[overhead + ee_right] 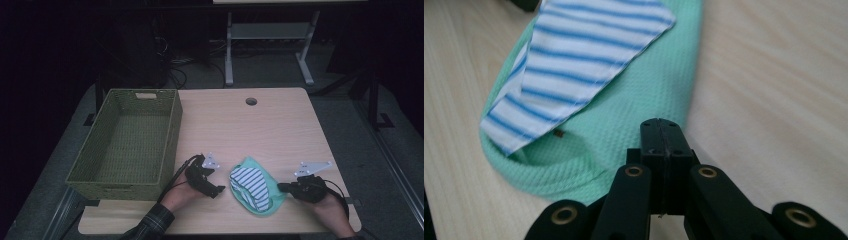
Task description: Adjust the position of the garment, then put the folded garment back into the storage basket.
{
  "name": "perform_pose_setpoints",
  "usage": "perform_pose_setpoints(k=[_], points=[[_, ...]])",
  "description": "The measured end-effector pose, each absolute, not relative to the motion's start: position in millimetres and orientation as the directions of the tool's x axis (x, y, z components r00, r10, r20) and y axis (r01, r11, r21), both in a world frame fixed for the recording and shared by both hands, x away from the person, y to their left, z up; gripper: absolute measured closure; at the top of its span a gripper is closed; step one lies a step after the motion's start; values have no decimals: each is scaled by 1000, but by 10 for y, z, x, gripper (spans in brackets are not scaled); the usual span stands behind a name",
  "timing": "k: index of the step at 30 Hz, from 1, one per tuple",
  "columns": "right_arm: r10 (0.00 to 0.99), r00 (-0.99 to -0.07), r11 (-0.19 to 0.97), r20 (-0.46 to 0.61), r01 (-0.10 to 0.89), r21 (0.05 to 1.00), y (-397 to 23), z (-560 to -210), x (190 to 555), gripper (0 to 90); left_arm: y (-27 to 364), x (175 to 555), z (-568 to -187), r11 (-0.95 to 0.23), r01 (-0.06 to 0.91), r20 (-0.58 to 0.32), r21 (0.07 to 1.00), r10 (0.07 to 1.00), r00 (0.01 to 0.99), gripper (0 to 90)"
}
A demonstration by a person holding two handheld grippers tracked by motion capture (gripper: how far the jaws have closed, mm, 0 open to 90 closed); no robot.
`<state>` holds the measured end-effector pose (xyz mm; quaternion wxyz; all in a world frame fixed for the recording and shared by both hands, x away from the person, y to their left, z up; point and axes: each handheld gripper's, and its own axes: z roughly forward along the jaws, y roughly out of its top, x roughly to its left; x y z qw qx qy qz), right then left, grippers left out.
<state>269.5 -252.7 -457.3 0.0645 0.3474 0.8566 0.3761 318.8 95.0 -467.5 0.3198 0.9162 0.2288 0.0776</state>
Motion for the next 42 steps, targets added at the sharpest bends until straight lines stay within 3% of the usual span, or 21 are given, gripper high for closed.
perform_pose_setpoints(k=[5,9,11,13,15,16,19,30,42], points=[[704,-700,430,123,557,711,-2645,-4559,2794,897,943,3196,-4663,-700,372,-4,610,466,885,125],[760,-643,399,98,580,711,-2742,-4593,2908,757,940,3197,-4642,-703,383,-14,599,470,883,127],[792,-602,370,103,607,703,-2797,-4620,2971,633,931,3192,-4609,-704,384,-23,598,464,886,127],[800,-592,366,96,608,704,-2813,-4637,2988,593,923,3185,-4597,-700,391,-27,597,469,883,127],[820,-567,357,73,608,709,-2833,-4691,3017,458,911,3175,-4569,-696,398,-40,598,469,882,127],[820,-567,357,73,608,709,-2833,-4691,3017,458,908,3168,-4550,-696,394,-41,600,465,884,127],[838,-545,363,27,595,717,-2834,-4738,3026,345,885,3138,-4470,-687,399,-62,608,459,886,127],[849,-528,341,27,586,735,-2864,-4815,3032,237,728,3058,-4296,-680,388,-90,622,430,898,131],[852,-523,337,30,591,733,-2863,-4817,3037,216,435,2971,-4220,-696,347,-98,629,372,923,135]])
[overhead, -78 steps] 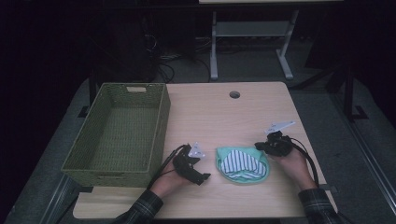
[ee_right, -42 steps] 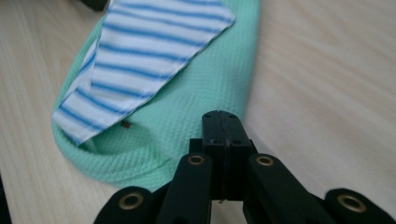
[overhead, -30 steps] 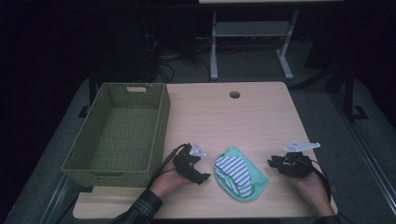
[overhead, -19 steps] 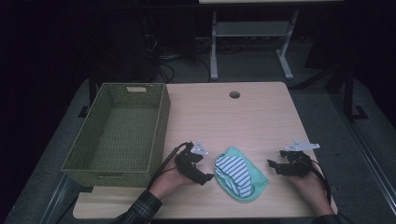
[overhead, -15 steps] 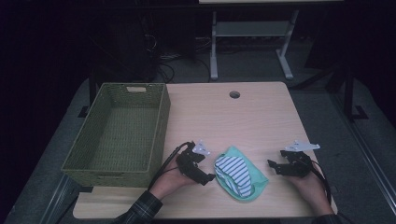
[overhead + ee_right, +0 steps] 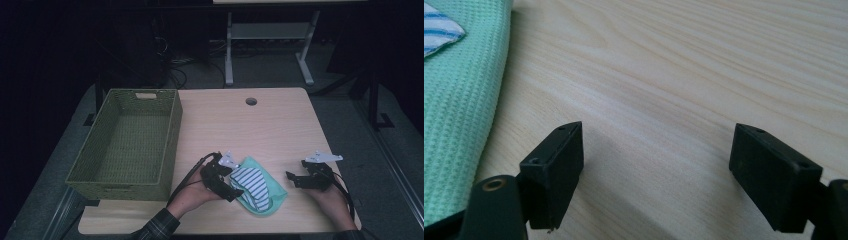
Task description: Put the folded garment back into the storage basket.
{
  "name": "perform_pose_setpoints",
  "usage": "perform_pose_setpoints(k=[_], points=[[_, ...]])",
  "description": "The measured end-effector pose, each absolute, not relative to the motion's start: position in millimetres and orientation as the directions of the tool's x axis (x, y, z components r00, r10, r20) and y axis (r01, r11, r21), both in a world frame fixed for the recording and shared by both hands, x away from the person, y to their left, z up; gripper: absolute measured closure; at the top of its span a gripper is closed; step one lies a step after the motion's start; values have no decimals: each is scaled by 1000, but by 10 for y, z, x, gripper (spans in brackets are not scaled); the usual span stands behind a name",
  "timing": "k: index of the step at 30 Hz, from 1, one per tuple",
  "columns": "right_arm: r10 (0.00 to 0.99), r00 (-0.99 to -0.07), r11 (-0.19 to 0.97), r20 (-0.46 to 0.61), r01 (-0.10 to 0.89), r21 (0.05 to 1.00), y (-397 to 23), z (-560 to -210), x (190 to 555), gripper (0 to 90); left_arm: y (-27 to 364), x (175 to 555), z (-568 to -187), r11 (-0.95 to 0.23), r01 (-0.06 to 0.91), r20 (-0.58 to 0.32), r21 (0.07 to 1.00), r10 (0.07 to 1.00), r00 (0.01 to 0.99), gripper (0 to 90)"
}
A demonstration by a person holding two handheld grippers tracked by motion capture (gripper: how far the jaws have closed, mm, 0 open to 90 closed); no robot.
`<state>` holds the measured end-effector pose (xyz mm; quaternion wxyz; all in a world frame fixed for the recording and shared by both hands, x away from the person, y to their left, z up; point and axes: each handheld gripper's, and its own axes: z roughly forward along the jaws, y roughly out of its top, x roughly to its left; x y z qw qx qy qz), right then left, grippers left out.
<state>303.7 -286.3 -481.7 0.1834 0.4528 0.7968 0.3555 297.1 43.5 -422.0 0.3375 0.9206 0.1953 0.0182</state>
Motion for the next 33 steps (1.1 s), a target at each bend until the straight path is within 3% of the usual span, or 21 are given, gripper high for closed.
perform_pose_setpoints(k=[23,27,33], points=[[853,-521,336,30,592,732,-2863,-4818,3038,214,79,2928,-4542,-809,272,-31,522,300,953,140],[853,-521,336,30,592,732,-2863,-4818,3038,214,61,2909,-4554,-815,261,-7,518,301,954,156],[853,-521,336,30,592,733,-2863,-4817,3038,214,78,2905,-4550,-815,248,26,523,307,951,258]])
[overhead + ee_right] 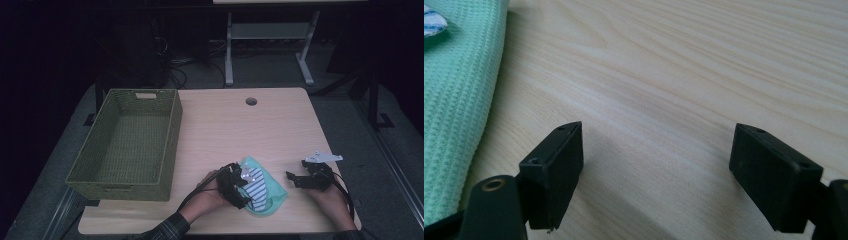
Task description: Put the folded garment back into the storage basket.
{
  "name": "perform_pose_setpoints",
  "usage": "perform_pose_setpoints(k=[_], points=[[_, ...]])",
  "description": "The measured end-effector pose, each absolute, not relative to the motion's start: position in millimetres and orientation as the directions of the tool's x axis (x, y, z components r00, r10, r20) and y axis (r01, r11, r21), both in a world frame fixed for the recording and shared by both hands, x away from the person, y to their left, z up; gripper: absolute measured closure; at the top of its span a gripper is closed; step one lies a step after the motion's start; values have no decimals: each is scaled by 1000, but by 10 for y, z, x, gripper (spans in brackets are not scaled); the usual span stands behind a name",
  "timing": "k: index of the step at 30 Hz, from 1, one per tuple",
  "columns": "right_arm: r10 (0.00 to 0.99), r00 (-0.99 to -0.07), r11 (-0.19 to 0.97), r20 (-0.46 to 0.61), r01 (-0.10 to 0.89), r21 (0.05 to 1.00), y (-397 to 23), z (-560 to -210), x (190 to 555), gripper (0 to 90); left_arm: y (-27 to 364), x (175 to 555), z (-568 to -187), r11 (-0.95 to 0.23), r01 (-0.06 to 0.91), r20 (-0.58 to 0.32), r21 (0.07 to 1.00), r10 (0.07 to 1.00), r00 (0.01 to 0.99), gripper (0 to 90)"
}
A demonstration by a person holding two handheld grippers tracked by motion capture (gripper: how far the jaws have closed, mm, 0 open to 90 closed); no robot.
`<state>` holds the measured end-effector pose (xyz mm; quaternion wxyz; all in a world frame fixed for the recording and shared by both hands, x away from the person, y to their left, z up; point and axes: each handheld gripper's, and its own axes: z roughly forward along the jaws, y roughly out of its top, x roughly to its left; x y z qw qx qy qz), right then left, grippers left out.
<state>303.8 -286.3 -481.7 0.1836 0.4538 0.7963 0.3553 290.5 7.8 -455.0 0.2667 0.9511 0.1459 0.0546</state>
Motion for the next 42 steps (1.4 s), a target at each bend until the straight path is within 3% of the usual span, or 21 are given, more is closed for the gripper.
perform_pose_setpoints(k=[3,6,15,27,42], points=[[853,-521,336,30,592,733,-2863,-4818,3038,214,88,2909,-4540,-813,255,24,524,313,949,300],[853,-521,336,30,592,733,-2863,-4818,3038,214,126,2939,-4527,-805,259,34,535,326,945,442],[855,-518,334,30,593,732,-2863,-4817,3038,215,185,3032,-4513,-790,278,22,546,346,938,702],[855,-517,333,29,593,733,-2865,-4817,3040,215,339,3171,-4406,-715,340,-81,611,370,925,741],[855,-517,335,28,593,733,-2866,-4817,3040,215,573,3245,-4079,-659,356,-107,662,387,916,743]])
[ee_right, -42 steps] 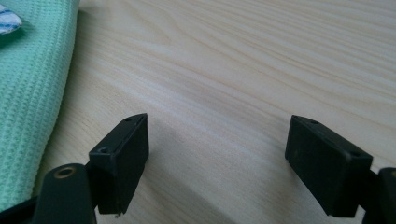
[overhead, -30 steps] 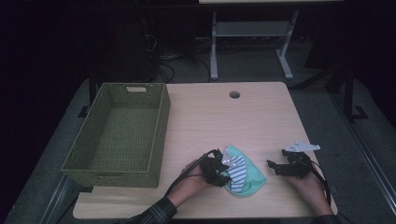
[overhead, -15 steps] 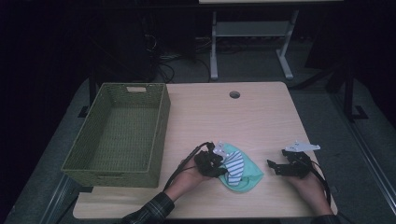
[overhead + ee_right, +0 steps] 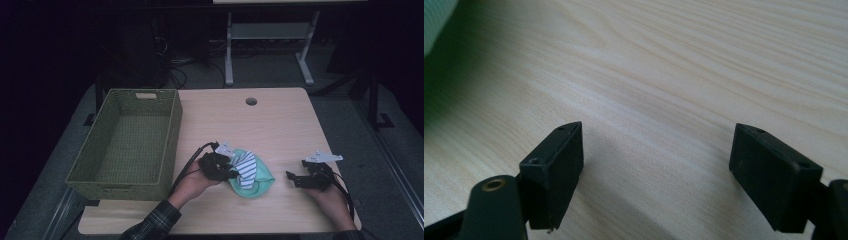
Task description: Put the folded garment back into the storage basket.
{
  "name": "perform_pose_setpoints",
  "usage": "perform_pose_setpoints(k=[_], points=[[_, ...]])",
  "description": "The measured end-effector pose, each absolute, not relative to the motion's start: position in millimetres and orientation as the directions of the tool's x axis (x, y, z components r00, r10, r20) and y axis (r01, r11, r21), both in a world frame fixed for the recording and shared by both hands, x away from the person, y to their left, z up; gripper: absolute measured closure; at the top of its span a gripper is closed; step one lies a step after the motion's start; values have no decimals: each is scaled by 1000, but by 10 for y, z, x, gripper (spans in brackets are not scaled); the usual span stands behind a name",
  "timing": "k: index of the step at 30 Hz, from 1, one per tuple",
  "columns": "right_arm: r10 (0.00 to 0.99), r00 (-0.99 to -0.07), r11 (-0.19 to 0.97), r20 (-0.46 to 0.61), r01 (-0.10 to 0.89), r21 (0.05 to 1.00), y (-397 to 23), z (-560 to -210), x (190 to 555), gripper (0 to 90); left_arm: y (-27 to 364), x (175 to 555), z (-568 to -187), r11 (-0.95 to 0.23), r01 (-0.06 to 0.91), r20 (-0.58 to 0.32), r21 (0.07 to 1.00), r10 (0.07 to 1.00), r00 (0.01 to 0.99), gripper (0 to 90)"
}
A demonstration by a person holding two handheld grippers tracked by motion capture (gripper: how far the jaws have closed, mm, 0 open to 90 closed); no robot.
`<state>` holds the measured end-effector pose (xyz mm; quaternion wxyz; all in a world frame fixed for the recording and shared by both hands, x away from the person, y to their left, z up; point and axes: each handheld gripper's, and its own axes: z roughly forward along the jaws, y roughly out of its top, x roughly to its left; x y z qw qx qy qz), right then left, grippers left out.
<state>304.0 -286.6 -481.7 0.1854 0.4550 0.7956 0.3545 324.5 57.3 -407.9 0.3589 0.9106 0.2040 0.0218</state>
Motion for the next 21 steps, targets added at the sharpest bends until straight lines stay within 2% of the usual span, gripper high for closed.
perform_pose_setpoints(k=[13,17,21], points=[[858,-513,333,29,597,730,-2866,-4817,3041,202,730,3330,-3735,-638,362,-108,679,402,909,741],[864,-504,331,25,604,725,-2864,-4821,3051,145,781,3360,-3639,-639,358,-100,680,403,910,741],[866,-499,330,25,609,722,-2860,-4822,3055,130,832,3380,-3549,-627,366,-103,687,415,904,741]])
